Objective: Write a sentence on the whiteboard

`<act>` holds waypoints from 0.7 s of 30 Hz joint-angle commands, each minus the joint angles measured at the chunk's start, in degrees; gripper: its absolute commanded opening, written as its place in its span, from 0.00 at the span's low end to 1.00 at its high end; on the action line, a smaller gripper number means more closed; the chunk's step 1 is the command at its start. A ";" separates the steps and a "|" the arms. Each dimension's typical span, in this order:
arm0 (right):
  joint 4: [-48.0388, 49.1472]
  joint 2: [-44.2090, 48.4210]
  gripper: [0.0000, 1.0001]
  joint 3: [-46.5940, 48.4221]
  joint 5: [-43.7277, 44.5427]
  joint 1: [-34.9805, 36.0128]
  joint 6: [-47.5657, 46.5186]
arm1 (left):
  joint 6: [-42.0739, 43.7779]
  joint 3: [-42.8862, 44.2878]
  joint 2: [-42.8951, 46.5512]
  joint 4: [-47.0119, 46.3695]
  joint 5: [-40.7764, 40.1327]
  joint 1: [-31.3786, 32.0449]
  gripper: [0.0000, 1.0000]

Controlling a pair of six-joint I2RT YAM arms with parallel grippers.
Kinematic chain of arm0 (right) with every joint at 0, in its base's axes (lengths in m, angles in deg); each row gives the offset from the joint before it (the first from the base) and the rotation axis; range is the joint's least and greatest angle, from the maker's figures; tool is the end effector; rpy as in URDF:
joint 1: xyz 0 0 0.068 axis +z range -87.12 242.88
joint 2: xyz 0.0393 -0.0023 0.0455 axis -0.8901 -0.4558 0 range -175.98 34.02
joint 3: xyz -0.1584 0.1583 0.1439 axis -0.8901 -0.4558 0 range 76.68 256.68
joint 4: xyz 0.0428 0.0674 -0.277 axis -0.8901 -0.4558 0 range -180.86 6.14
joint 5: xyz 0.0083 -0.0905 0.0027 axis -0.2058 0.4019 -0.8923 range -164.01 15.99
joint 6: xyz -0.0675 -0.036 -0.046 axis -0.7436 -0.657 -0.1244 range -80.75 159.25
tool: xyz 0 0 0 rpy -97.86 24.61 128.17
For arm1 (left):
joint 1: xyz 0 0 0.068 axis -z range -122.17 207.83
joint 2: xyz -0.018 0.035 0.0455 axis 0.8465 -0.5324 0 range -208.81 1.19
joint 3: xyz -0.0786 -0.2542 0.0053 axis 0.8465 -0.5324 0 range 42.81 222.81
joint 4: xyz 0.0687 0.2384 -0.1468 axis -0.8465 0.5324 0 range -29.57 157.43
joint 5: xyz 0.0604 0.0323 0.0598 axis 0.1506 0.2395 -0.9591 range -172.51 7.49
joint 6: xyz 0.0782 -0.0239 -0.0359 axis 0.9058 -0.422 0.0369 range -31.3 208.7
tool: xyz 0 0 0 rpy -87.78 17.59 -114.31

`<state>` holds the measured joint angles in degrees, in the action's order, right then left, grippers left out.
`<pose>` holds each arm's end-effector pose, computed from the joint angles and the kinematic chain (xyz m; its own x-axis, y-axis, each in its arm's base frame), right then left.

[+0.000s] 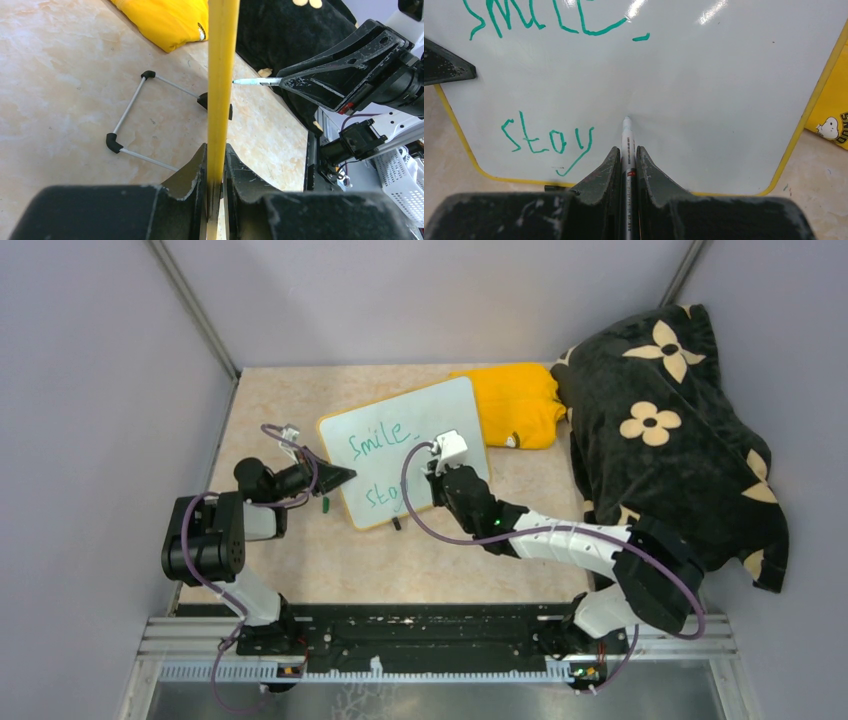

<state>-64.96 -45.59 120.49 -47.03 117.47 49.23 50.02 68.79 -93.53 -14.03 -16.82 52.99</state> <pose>0.2433 0.2800 0.2131 -0.2482 -0.0824 -0.9652 -0.4383 0.8981 0.0360 0.3075 -0.0468 0.1473 -0.4654 -0.2976 -0.8336 0.7404 0.3852 -0.5509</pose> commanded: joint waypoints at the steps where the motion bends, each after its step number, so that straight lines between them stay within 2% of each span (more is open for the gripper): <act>1: 3.26 -1.08 0.00 3.88 1.07 0.43 -1.08 | 1.55 1.09 0.29 -0.26 1.02 0.49 0.20; 21: 0.18 -2.37 0.00 2.49 1.65 0.43 1.09 | 1.34 1.18 0.36 -0.10 1.07 0.53 0.20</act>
<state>-64.74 -47.50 121.78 -46.59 117.51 48.96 50.06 69.00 -93.53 -13.61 -16.71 52.99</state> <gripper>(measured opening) 0.118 0.201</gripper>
